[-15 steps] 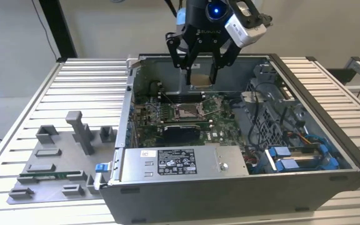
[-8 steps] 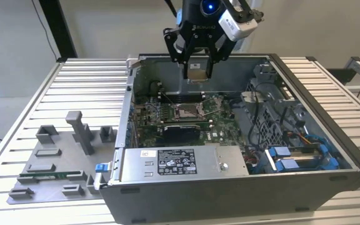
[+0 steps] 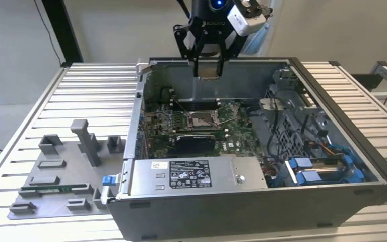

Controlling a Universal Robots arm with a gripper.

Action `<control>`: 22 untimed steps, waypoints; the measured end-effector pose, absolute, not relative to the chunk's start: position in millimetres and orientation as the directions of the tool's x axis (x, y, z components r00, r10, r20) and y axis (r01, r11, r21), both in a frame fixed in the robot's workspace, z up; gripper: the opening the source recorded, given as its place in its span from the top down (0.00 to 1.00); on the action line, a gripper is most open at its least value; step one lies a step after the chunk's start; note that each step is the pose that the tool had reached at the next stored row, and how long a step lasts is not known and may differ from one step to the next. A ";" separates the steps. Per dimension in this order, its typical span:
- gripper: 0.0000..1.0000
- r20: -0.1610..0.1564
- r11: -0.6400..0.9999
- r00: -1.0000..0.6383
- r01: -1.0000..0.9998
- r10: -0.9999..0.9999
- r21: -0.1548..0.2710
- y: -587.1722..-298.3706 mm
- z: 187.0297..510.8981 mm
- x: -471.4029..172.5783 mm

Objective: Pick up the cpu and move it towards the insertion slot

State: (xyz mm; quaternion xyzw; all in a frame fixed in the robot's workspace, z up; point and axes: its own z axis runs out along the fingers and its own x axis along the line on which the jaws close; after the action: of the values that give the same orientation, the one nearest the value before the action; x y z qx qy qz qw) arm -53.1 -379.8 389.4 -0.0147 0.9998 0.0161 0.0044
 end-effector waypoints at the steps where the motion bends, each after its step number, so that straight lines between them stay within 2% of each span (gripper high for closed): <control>1: 1.00 -0.009 0.999 -1.000 -0.030 -0.029 0.032 -377.2 389.1 -53.1; 12: 1.00 -0.009 0.999 -0.999 -0.041 -0.041 0.032 -359.9 386.6 -50.9; 22: 1.00 -0.009 0.999 -0.999 -0.042 -0.041 0.032 -332.0 383.6 -49.0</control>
State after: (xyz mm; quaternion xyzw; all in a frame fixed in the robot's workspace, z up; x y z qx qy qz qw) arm -49.0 -332.0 383.6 -0.0208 0.9996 0.0162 0.0041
